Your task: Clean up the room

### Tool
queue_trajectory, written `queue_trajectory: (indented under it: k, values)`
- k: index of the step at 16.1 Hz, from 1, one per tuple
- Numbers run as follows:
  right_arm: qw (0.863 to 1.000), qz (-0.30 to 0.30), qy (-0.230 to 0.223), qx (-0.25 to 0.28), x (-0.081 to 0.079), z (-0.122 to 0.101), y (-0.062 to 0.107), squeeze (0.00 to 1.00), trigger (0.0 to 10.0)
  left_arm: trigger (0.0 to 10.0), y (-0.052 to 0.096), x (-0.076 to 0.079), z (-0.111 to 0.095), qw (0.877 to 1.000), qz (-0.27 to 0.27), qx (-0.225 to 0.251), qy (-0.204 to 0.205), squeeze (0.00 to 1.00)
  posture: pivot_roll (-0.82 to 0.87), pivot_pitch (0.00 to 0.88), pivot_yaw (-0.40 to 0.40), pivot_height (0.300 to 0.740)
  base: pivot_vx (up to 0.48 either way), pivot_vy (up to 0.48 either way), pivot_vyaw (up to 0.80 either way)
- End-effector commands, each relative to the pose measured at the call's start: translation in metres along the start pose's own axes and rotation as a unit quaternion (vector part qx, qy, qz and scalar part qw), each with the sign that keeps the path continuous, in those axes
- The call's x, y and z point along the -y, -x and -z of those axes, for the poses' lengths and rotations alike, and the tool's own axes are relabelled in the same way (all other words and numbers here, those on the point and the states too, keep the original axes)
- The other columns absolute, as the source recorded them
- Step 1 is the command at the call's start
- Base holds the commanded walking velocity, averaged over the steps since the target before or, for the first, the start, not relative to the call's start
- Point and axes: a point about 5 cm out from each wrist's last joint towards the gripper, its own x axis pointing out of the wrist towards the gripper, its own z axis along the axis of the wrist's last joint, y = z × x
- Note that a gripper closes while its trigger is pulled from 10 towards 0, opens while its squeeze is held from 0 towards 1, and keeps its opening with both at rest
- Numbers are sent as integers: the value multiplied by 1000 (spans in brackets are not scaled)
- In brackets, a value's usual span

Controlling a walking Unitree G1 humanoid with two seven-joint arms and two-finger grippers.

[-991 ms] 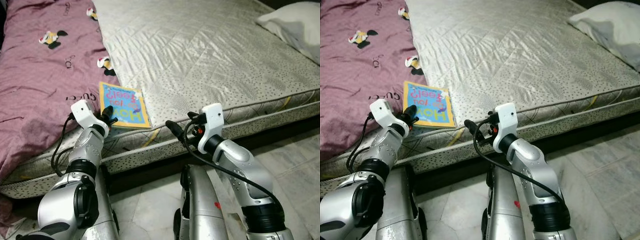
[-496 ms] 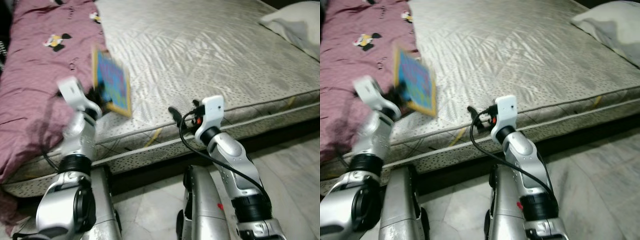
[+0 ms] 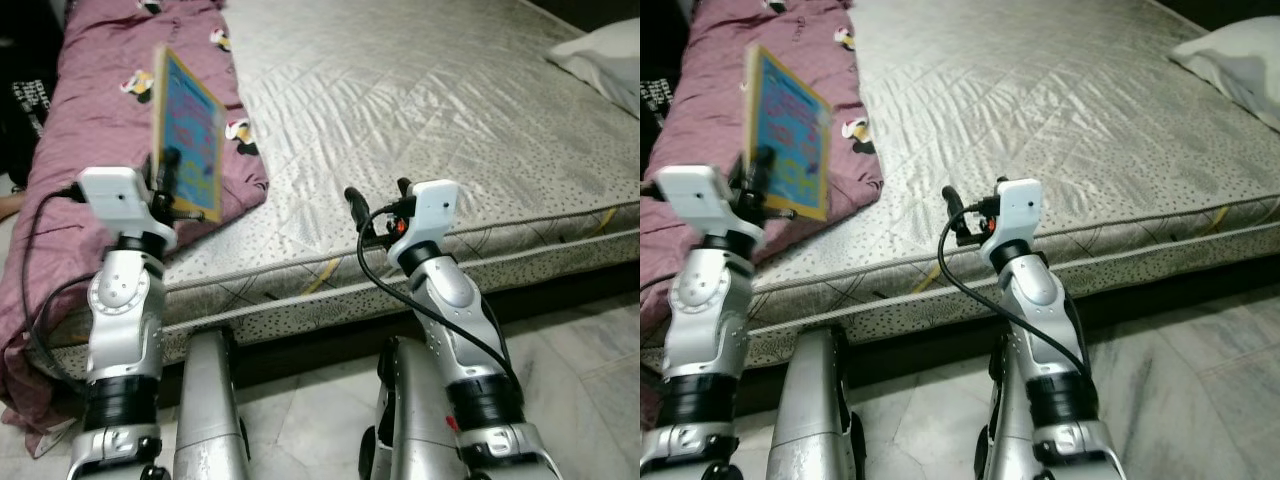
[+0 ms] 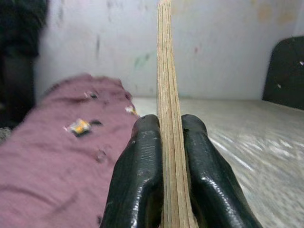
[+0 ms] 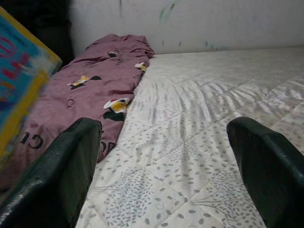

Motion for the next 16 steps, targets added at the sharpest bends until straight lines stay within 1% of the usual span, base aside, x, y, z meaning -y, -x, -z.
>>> queue_trajectory:
  k: [1, 2, 3, 5, 7, 9, 10, 11, 14, 16]
  values:
    - [1000, 14, -10, 2, 3, 1, -2, 0, 10000, 9922, 0, 1, -10, 1000, 1, 19, -19, 0, -22, 0, 4, 509, 0, 0, 0]
    - [1000, 26, -11, 15, 3, -3, -6, 0, 10000, 10000, 7, 0, -4, 1000, -2, 1, -30, 0, -27, 0, 2, 523, 0, 0, 0]
    - [999, 31, -12, 21, 4, -6, -7, 0, 10000, 10000, 10, 0, -2, 1000, -4, -11, -29, 0, -27, 0, 2, 532, 0, 0, 0]
    - [999, 42, -5, 28, 12, -9, -8, 0, 10000, 10000, 17, -2, -1, 999, -26, -16, -39, 0, -31, 0, -5, 554, 0, 0, 0]
    - [999, 46, -3, 29, 16, -9, -10, 0, 10000, 10000, 17, -1, 0, 999, -28, -16, -31, 0, -32, 0, -6, 572, 0, 0, 0]
    - [998, 47, -1, 34, 16, -13, -13, 0, 10000, 10000, 17, 2, 0, 999, -27, -19, -27, 0, -33, 0, -10, 590, 0, 0, 0]
    - [998, 47, -1, 37, 16, -14, -15, 0, 10000, 10000, 16, 4, 0, 999, -24, -19, -32, 0, -33, 0, -12, 603, 0, 0, 0]
    - [998, 49, 0, 37, 17, -14, -15, 0, 10000, 10000, 16, 3, 0, 998, -31, -21, -41, 0, -33, 0, -12, 617, 0, 0, 0]
    - [998, 48, 4, 38, 17, -13, -15, 0, 10000, 10000, 15, -2, 0, 998, -36, -28, -53, 0, -32, 0, -11, 644, 0, 0, 0]
    - [998, 52, 9, 40, 18, -14, -16, 0, 10000, 10000, 14, 1, 3, 997, -25, -37, -60, 0, -33, 0, -10, 671, 0, 0, 0]
